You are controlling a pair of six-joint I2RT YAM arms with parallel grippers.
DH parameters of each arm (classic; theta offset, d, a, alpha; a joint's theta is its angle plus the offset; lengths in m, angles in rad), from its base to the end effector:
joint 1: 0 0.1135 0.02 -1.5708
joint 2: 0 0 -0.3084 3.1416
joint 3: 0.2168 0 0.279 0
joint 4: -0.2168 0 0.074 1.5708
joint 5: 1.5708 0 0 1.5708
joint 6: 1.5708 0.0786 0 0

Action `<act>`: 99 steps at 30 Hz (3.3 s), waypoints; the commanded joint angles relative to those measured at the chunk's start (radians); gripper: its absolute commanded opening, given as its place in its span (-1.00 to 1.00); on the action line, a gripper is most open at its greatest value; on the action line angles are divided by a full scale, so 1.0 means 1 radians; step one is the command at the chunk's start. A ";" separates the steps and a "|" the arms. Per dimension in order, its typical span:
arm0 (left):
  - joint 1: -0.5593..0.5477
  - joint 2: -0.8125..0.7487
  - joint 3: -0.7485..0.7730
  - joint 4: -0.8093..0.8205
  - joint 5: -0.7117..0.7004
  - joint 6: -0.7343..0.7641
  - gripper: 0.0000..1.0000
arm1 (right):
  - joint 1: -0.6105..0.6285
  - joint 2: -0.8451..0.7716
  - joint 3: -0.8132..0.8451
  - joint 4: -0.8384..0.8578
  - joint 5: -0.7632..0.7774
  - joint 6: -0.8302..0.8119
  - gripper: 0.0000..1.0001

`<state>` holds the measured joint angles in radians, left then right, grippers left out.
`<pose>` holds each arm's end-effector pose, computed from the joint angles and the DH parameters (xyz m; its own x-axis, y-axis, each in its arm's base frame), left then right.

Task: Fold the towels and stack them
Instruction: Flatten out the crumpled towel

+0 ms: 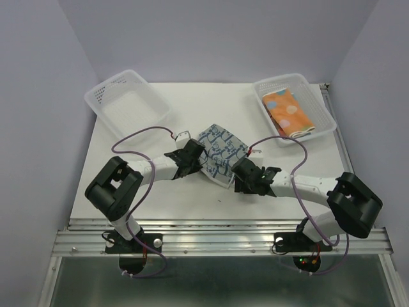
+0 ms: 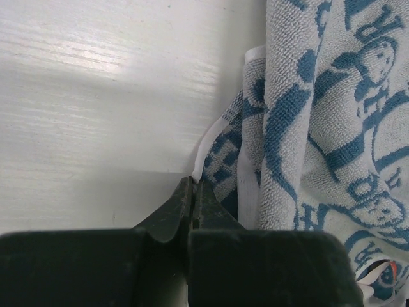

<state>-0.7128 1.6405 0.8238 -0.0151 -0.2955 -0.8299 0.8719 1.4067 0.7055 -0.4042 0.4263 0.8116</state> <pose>0.2966 -0.2261 0.1534 -0.7295 -0.3024 -0.6134 -0.0905 0.9317 -0.3517 0.2062 0.1949 0.1577 -0.8148 0.0571 -0.5770 0.0195 0.9973 0.0712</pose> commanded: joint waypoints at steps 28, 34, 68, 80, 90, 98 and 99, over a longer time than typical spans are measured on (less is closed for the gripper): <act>-0.054 -0.539 0.023 -0.186 0.082 0.089 -1.00 | 0.003 -0.291 0.172 -0.047 -0.081 -0.176 -0.99; -0.051 -0.556 0.234 -0.252 -0.060 0.152 -1.00 | 0.001 -0.293 0.343 -0.091 0.046 -0.233 -0.99; -0.045 -0.801 0.647 -0.131 0.533 0.186 -1.00 | -0.004 -0.485 0.968 -0.122 -0.549 -0.440 -0.99; -0.045 -0.861 0.505 -0.082 0.463 0.158 -1.00 | -0.004 -0.584 0.777 -0.010 -0.466 -0.407 -0.99; -0.014 -0.750 0.321 -0.028 -0.040 0.189 -1.00 | -0.004 -0.414 0.537 0.155 0.285 -0.457 -0.99; 0.304 -0.397 0.310 0.190 0.242 0.230 -1.00 | -0.330 -0.103 0.460 0.426 0.049 -0.508 -0.99; 0.317 -0.363 0.319 0.205 0.252 0.245 -1.00 | -0.352 -0.062 0.457 0.451 0.026 -0.509 -0.99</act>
<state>-0.4702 1.2053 1.1282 0.0307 -0.0906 -0.6437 0.6678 1.2602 1.1927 -0.1658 0.5278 0.3313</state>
